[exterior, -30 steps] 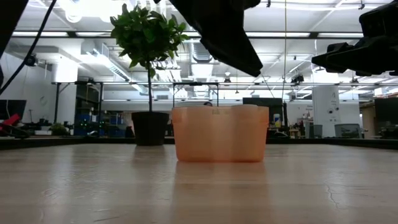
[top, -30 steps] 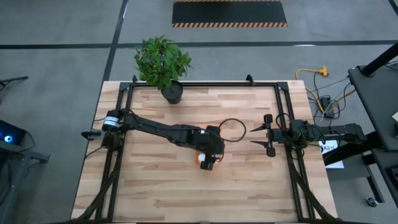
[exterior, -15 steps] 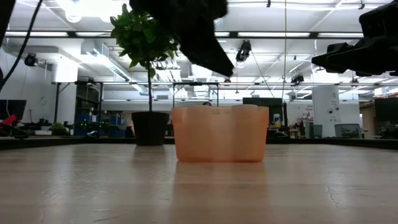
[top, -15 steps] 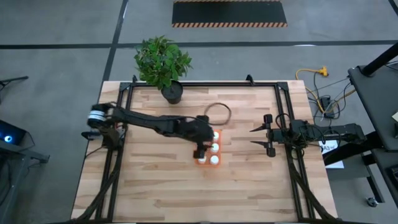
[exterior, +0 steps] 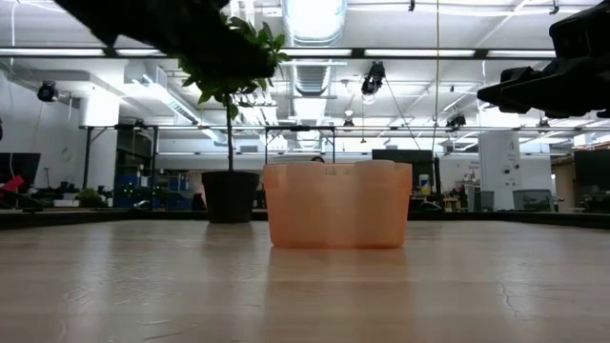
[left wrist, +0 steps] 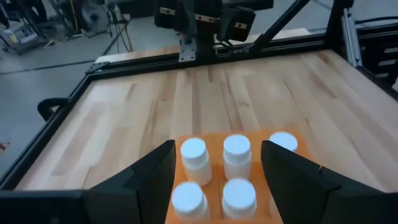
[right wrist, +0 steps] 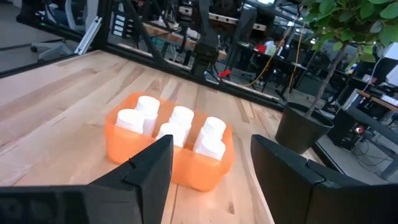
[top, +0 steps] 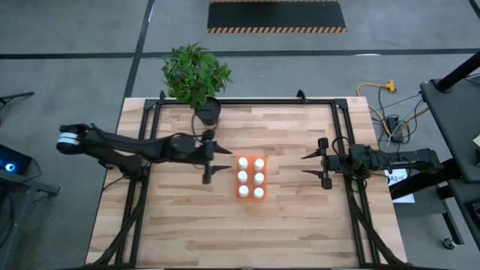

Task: Pick and place pill bottles into a basket
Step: Return to Home Position

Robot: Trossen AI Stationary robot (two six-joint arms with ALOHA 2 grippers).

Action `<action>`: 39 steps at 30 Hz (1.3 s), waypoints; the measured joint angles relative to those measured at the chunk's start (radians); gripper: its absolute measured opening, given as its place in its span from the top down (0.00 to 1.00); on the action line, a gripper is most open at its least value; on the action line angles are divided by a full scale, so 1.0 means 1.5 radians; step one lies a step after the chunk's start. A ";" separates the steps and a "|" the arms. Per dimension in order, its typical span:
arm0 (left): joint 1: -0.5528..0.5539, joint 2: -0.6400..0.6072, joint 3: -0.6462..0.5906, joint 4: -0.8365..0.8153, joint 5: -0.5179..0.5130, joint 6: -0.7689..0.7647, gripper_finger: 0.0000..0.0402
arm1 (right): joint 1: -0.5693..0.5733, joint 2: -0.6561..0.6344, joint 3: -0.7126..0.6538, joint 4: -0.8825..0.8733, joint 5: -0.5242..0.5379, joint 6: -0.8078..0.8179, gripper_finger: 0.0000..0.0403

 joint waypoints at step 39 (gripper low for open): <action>0.001 -0.338 -0.301 0.282 -0.032 0.015 0.46 | 0.000 0.000 0.000 0.000 0.000 0.000 0.49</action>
